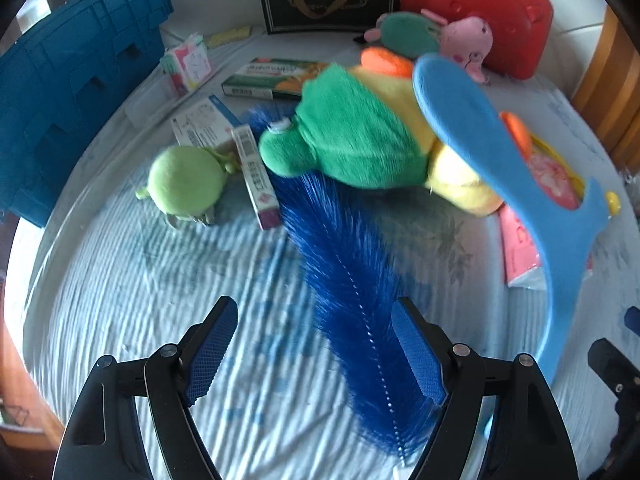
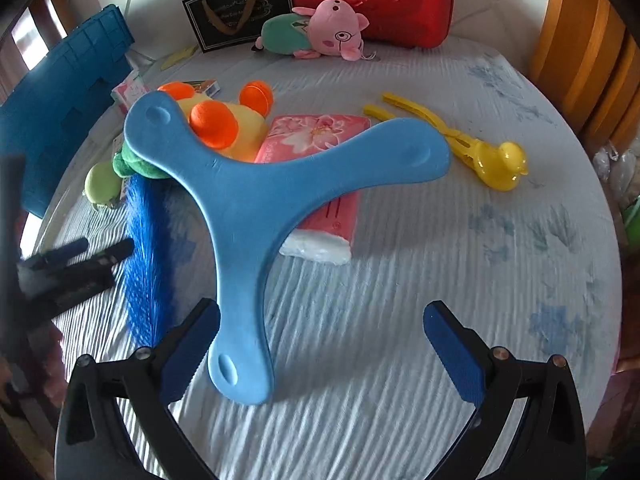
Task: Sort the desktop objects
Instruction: 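Close the left tool on the blue brush handle while the right tool reaches the blue boomerang, then close the right tool on the blue boomerang arm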
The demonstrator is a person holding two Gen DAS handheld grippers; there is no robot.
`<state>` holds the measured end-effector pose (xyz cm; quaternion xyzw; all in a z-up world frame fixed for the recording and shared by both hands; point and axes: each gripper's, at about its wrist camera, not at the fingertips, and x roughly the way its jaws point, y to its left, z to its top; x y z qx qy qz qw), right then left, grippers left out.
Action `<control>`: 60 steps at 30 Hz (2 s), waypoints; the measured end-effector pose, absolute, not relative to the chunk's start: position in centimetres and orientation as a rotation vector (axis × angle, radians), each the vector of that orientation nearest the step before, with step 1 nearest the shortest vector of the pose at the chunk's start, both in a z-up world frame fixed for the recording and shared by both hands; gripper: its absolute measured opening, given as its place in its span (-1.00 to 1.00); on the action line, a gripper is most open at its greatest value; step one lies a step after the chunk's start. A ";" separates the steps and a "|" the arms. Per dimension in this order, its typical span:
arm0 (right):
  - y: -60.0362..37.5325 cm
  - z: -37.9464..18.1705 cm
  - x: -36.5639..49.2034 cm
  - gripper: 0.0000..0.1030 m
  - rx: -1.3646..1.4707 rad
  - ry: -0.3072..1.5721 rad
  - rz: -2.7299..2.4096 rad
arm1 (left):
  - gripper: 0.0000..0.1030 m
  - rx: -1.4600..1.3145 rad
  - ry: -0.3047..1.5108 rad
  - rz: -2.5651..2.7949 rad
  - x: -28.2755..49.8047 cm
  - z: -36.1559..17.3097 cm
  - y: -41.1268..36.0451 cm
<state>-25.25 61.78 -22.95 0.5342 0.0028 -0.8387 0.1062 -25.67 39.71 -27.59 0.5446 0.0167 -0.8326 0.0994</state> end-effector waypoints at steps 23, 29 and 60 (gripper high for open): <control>58.8 -26.2 -28.2 0.94 1.622 -0.108 -2.474 | -0.57 1.665 0.075 -2.525 -26.9 -30.5 40.1; 59.0 -26.4 -28.2 0.94 1.622 -0.121 -2.488 | -0.66 1.635 0.071 -2.530 -25.2 -29.8 38.3; 55.1 -14.4 -25.5 -0.32 1.242 0.118 -2.583 | -0.79 1.161 0.003 -2.695 -22.1 -16.4 35.6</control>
